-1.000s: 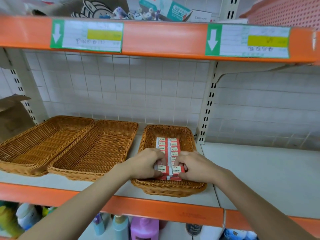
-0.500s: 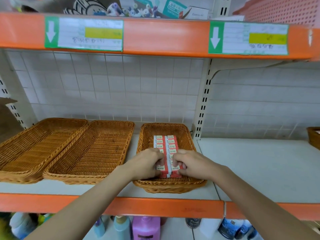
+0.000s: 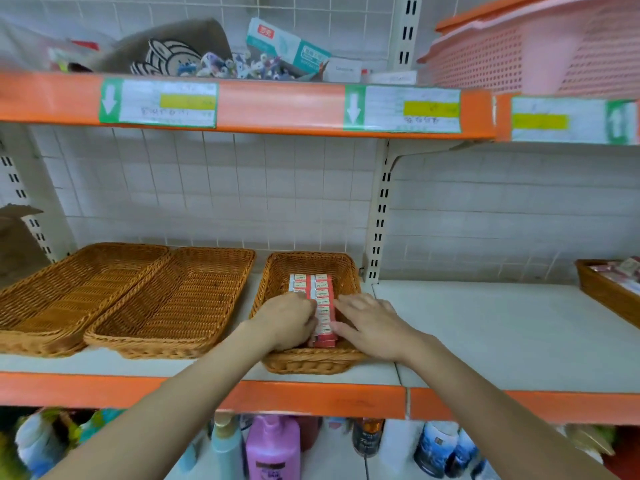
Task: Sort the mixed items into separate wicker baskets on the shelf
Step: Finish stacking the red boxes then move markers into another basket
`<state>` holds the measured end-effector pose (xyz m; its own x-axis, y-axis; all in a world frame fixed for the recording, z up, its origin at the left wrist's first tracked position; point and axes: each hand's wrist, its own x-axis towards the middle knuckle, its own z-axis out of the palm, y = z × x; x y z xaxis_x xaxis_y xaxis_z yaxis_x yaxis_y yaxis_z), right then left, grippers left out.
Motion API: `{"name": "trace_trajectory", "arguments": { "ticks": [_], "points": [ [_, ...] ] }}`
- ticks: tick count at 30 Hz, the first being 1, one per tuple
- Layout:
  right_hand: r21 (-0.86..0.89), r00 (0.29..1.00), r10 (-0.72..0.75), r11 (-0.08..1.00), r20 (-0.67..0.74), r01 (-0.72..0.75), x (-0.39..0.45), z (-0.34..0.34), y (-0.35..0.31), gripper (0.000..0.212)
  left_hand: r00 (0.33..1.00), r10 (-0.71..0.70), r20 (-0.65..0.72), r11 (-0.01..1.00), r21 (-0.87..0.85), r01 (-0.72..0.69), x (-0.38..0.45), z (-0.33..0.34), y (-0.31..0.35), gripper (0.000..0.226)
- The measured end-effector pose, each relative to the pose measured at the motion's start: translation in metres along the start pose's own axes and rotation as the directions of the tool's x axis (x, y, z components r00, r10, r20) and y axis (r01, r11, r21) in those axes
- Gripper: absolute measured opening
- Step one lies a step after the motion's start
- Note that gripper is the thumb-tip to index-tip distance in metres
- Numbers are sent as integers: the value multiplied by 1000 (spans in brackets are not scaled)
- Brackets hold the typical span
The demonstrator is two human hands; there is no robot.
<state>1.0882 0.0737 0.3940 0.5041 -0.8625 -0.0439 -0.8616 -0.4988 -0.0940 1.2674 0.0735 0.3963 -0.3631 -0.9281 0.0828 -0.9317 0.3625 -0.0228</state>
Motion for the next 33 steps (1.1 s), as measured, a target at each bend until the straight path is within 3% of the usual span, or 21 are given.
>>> {"name": "trace_trajectory", "arguments": {
  "ticks": [3, 6, 12, 21, 33],
  "points": [
    [22, 994, 50, 998, 102, -52, -18, -1, 13, 70, 996, -86, 5, 994, -74, 86, 2, 7, 21, 47],
    [49, 991, 59, 997, 119, -66, -39, -1, 30, 71, 988, -105, 113, 994, -9, 106, 0, 16, 47, 80],
    [-39, 989, 57, 998, 138, -52, -94, -1, 75, 69, 958, -270, 100, 962, -19, 273, -18, 14, 136, 65],
    [-58, 982, 173, 984, 71, -169, -168, -1, 157, 66, 981, -143, 131, 990, 14, 142, 15, 6, 234, 68],
    [-79, 925, 370, 928, 85, -364, -190, -6, 273, 68, 986, 35, 164, 999, -1, -35, 125, 16, 313, 68]
  ]
}}
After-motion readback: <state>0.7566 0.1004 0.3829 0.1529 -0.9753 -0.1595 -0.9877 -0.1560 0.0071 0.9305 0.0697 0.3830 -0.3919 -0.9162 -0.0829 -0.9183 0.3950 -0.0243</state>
